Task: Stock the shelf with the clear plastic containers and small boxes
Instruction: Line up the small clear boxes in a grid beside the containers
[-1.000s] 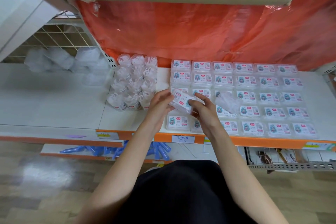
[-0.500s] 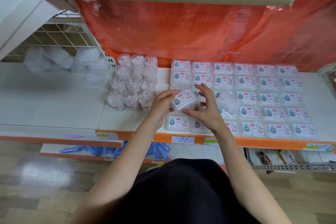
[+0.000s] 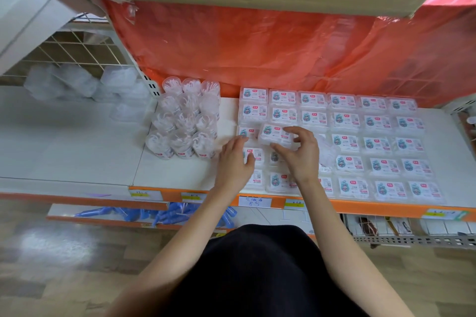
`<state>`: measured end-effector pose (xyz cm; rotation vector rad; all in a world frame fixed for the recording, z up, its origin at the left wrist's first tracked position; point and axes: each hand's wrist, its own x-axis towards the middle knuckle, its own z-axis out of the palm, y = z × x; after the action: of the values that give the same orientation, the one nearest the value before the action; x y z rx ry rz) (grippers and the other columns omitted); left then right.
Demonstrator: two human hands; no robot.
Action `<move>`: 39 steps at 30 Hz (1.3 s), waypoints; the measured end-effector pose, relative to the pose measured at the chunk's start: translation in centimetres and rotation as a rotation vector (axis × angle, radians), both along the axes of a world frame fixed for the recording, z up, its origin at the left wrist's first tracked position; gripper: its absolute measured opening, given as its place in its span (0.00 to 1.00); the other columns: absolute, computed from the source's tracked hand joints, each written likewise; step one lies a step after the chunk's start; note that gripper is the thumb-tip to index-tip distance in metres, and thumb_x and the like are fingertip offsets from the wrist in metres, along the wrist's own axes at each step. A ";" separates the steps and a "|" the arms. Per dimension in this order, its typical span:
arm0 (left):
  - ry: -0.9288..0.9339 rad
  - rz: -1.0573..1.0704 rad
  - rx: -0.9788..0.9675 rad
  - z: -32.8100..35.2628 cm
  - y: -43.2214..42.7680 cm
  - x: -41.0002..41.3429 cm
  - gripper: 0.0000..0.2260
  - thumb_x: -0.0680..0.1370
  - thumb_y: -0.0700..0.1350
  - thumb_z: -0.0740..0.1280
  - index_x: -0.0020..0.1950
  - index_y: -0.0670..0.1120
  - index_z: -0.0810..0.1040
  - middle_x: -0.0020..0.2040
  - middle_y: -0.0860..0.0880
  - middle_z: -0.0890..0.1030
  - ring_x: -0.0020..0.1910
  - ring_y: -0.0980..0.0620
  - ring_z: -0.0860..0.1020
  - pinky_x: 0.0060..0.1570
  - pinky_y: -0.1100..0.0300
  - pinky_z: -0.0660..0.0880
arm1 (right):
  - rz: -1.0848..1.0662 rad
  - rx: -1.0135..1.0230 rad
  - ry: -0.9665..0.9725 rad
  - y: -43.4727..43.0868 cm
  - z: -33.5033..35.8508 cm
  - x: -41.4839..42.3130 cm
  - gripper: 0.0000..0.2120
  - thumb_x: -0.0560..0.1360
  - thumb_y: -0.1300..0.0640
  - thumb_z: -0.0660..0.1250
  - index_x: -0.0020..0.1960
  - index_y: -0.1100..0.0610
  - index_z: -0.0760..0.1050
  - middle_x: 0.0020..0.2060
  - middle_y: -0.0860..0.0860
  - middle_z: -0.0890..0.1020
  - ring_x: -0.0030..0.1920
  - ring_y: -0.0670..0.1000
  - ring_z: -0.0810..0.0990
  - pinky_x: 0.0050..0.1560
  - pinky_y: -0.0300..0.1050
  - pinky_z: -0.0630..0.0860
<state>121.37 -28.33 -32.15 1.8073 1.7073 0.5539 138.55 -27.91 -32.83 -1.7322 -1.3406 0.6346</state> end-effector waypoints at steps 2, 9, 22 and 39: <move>0.140 -0.071 -0.035 -0.8 -0.8 -0.2 0.25 0.80 0.46 0.62 0.76 0.44 0.63 0.78 0.46 0.59 0.76 0.46 0.57 0.74 0.52 0.55 | 0.034 -0.023 -0.009 0.7 -0.1 -0.6 0.20 0.68 0.53 0.79 0.57 0.50 0.78 0.55 0.43 0.76 0.54 0.51 0.76 0.54 0.42 0.73; 0.180 -0.113 -0.028 -1.7 -2.0 -0.7 0.25 0.81 0.48 0.60 0.77 0.46 0.60 0.80 0.45 0.52 0.78 0.47 0.52 0.74 0.55 0.51 | 0.169 -0.068 -0.131 2.5 -0.9 -3.6 0.21 0.69 0.55 0.77 0.60 0.54 0.76 0.59 0.50 0.77 0.61 0.53 0.72 0.62 0.47 0.71; 0.215 -0.101 -0.037 -2.1 -2.4 -0.9 0.25 0.81 0.51 0.59 0.77 0.48 0.59 0.79 0.43 0.51 0.77 0.45 0.54 0.71 0.53 0.57 | 0.137 -0.108 -0.286 2.7 -1.2 -5.0 0.20 0.71 0.54 0.74 0.61 0.54 0.76 0.64 0.51 0.72 0.57 0.53 0.76 0.49 0.48 0.76; 0.219 0.001 0.291 -0.6 -2.2 1.4 0.12 0.76 0.45 0.67 0.58 0.45 0.79 0.59 0.46 0.78 0.58 0.45 0.76 0.58 0.51 0.71 | -0.220 -0.189 -0.297 -1.9 -0.3 5.8 0.29 0.69 0.52 0.77 0.68 0.55 0.73 0.71 0.55 0.69 0.71 0.59 0.64 0.68 0.57 0.60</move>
<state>122.79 -30.54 -32.75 2.1382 1.8477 0.6530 144.37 -29.82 -33.17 -2.1589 -1.2922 0.4000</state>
